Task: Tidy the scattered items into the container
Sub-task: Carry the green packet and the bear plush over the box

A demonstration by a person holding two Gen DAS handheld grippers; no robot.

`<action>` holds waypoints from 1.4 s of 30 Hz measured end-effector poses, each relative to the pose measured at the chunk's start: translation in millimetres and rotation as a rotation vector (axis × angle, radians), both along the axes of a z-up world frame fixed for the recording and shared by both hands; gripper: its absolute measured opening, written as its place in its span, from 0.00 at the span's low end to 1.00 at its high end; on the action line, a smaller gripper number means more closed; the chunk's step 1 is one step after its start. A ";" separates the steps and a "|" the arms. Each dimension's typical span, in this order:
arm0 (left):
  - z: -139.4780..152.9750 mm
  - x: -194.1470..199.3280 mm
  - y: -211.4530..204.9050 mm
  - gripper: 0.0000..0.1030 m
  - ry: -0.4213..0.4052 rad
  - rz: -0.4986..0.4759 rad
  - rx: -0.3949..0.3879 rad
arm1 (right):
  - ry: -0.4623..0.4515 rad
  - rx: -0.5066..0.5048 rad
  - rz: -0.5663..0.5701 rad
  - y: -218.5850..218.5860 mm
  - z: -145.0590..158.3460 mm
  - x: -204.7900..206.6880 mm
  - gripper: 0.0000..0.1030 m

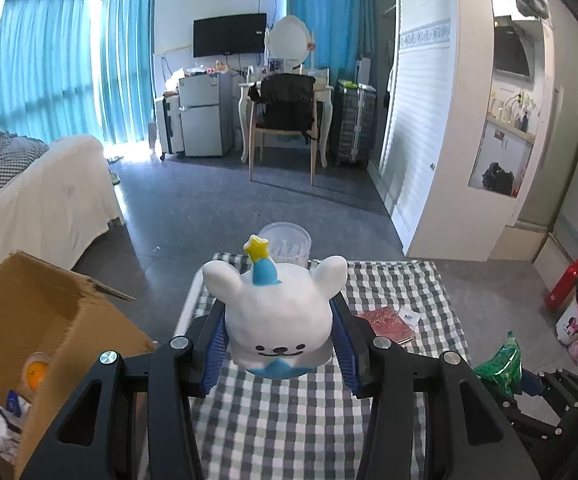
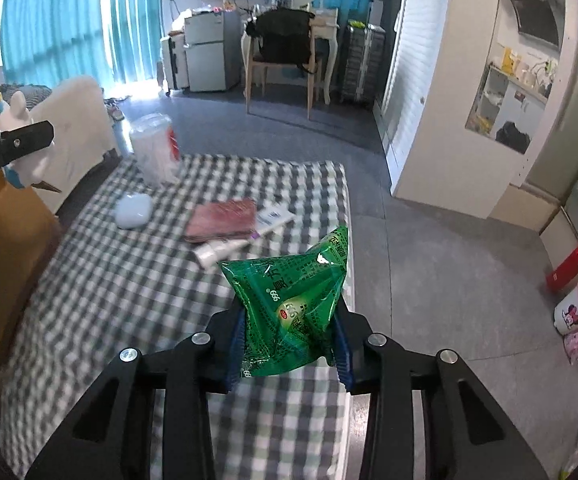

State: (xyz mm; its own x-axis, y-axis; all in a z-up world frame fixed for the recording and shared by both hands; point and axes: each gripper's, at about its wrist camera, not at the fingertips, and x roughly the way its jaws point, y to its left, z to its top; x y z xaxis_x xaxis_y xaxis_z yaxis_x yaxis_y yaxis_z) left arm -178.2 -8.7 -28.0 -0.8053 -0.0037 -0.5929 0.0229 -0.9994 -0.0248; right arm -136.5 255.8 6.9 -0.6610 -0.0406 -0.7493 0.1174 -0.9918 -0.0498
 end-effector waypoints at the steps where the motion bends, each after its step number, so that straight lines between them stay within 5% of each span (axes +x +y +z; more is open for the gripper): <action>1: 5.0 6.1 -4.4 0.46 0.006 0.003 0.004 | 0.006 -0.001 0.004 -3.2 3.3 4.2 0.35; 13: 42.0 70.5 -71.4 0.46 0.049 0.069 0.020 | 0.079 0.003 0.082 -68.4 54.1 38.1 0.35; 24: 66.9 119.6 -168.8 0.46 0.085 0.197 0.000 | 0.139 -0.009 0.226 -172.8 88.3 55.6 0.35; 42: 37.9 156.5 -283.0 0.46 0.023 0.389 -0.031 | 0.117 -0.060 0.498 -338.5 64.6 52.7 0.35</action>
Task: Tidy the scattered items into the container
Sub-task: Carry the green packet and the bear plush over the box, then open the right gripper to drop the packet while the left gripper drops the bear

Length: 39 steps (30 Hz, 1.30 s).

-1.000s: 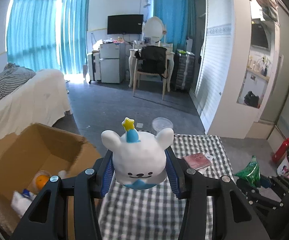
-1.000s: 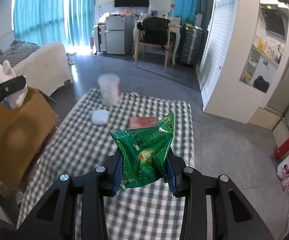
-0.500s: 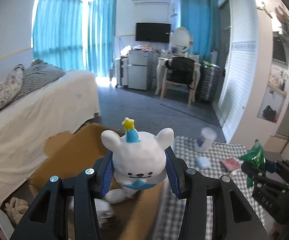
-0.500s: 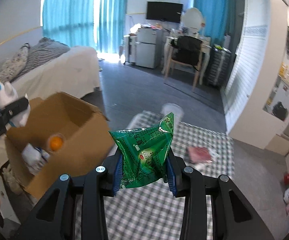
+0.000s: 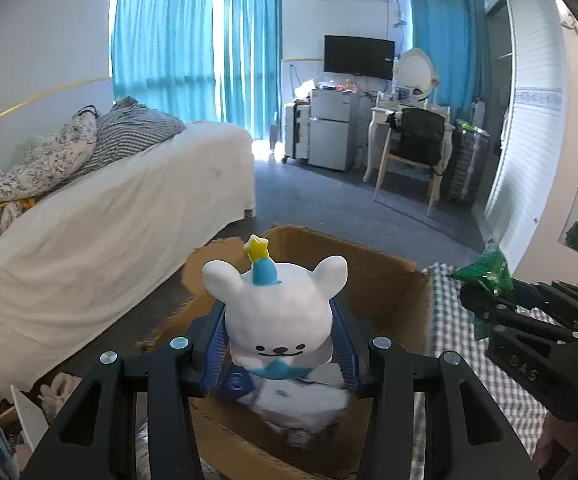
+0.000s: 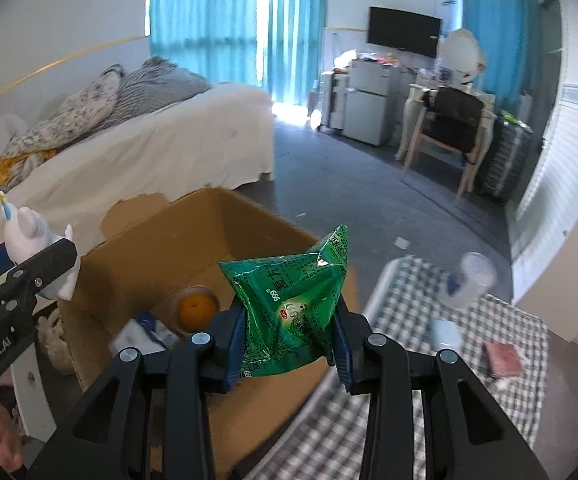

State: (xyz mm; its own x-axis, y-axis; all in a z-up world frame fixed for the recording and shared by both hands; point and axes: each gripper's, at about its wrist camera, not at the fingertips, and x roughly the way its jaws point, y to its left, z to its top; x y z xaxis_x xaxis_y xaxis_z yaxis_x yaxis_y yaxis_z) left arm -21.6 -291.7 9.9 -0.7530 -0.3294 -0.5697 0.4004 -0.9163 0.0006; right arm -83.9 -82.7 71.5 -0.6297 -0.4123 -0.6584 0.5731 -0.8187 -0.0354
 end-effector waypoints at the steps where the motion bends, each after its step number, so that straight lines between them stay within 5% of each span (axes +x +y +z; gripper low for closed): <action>1: -3.5 1.4 -4.5 0.46 -0.005 0.008 0.003 | -0.006 0.002 0.013 -7.9 -3.7 -0.4 0.35; 14: -17.1 0.7 -30.7 0.46 -0.043 0.066 -0.006 | -0.062 0.020 0.057 -49.5 -36.4 -23.0 0.37; 17: -18.5 -1.0 -31.9 0.46 -0.046 0.068 -0.006 | -0.053 0.018 0.043 -51.7 -39.9 -27.0 0.46; 19: -20.0 -3.0 -31.2 0.46 -0.051 0.065 -0.008 | -0.052 0.014 0.030 -51.5 -40.4 -29.7 0.71; 21: -21.9 -5.3 -31.6 0.46 -0.055 0.061 -0.006 | -0.049 0.008 0.021 -48.5 -40.2 -30.9 0.85; 39: -49.8 -51.5 -13.2 0.48 -0.114 0.018 0.012 | -0.007 -0.033 -0.105 25.7 -20.0 -42.0 0.86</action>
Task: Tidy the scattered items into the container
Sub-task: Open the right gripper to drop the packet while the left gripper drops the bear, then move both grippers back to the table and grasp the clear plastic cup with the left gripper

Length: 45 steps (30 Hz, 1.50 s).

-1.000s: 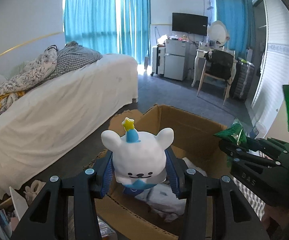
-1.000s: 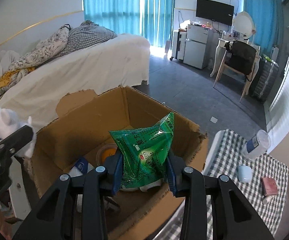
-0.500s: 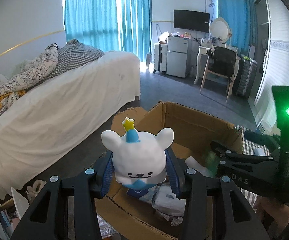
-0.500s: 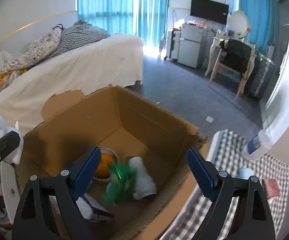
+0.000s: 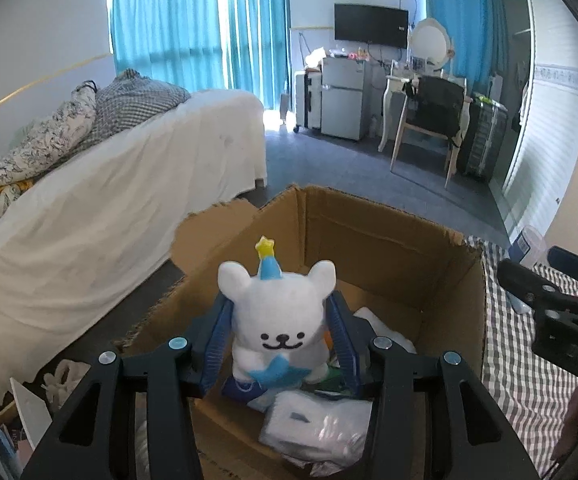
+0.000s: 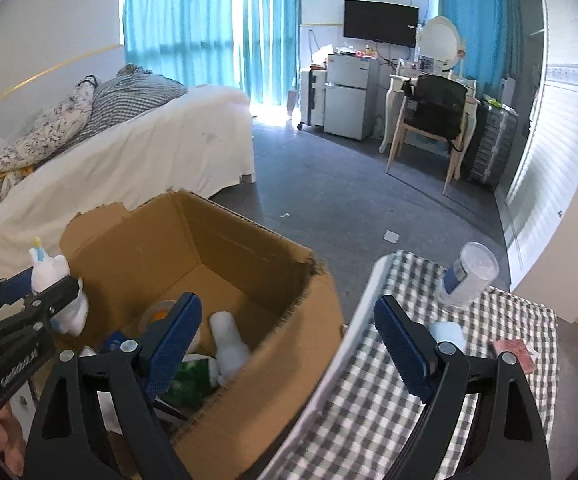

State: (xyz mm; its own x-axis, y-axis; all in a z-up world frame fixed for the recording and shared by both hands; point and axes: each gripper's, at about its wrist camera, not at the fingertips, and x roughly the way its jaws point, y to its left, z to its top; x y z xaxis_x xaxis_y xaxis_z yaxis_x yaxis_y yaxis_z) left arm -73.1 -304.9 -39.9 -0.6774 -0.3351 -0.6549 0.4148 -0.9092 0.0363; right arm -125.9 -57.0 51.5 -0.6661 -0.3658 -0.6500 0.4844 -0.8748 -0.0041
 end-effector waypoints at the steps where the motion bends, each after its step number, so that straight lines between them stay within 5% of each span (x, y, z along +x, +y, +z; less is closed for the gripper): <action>1: -1.1 -1.5 0.1 0.48 -0.003 0.001 0.000 | -0.005 -0.001 -0.004 4.3 -0.8 -1.3 0.86; 4: -4.4 -7.9 2.4 0.50 -0.017 -0.001 0.008 | -0.014 -0.005 -0.015 15.9 -2.3 -3.5 0.86; 8: -3.3 -9.8 5.5 0.79 -0.002 -0.008 0.007 | -0.017 -0.006 -0.033 32.9 -4.3 -5.7 0.86; 13: 3.5 -14.0 14.6 0.89 0.008 -0.007 -0.024 | -0.024 -0.023 -0.063 57.9 -5.7 -8.4 0.86; 21: 8.7 -26.7 50.2 0.94 0.028 -0.049 -0.003 | -0.008 -0.027 -0.164 128.9 -0.7 -11.7 0.86; 35: 4.8 -91.0 190.1 1.00 -0.001 -0.293 -0.008 | -0.060 -0.064 -0.357 277.5 -10.3 -26.9 0.86; 45: 5.0 -141.5 268.9 1.00 0.072 -0.380 -0.034 | -0.074 -0.047 -0.377 314.7 -22.1 -37.2 0.86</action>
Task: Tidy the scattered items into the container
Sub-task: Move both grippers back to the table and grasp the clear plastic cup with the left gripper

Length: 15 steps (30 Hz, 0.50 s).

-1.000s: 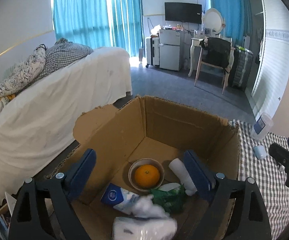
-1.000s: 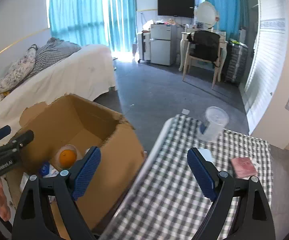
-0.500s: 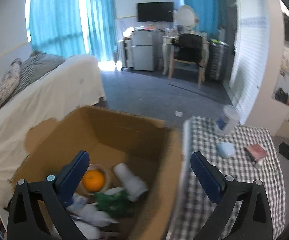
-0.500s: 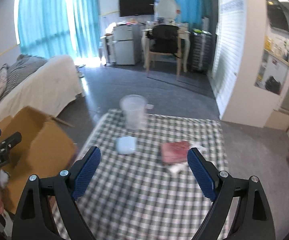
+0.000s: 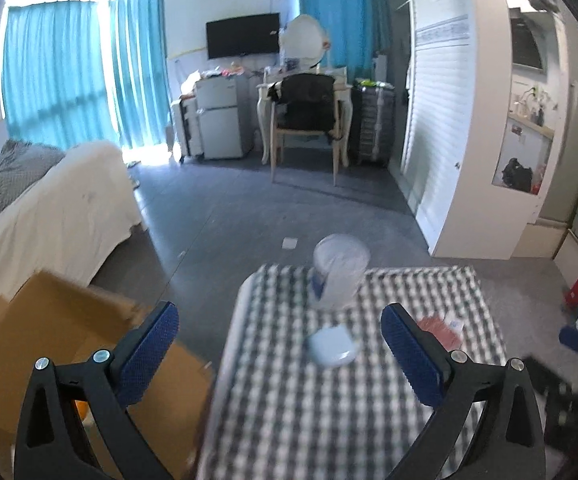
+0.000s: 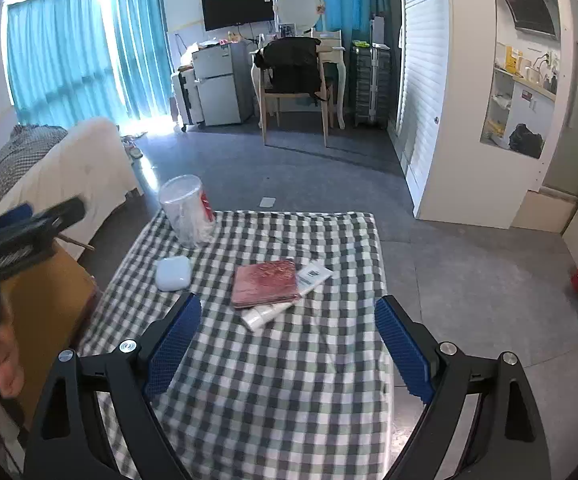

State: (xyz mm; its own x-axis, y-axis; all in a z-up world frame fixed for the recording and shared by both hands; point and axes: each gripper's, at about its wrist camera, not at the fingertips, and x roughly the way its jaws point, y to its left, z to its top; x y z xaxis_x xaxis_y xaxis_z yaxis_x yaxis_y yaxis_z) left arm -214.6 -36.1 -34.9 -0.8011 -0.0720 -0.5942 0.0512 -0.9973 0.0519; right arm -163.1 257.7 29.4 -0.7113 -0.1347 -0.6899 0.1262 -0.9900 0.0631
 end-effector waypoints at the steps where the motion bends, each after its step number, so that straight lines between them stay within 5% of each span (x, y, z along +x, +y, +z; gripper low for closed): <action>1: -2.8 -6.1 4.7 1.00 -0.001 -0.003 -0.005 | -0.002 0.005 0.000 1.0 -1.8 -0.3 0.86; 15: -55.0 -99.4 25.8 1.00 -0.069 0.012 0.050 | -0.027 0.026 0.009 17.7 -17.4 -28.5 0.86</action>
State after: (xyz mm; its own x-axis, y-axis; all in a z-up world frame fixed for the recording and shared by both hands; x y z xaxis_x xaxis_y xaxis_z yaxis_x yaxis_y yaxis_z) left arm -314.1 -10.3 -89.8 -0.7571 -0.0500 -0.6514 0.0612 -0.9981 0.0054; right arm -191.6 275.4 11.9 -0.6911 -0.1225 -0.7123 0.1333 -0.9902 0.0410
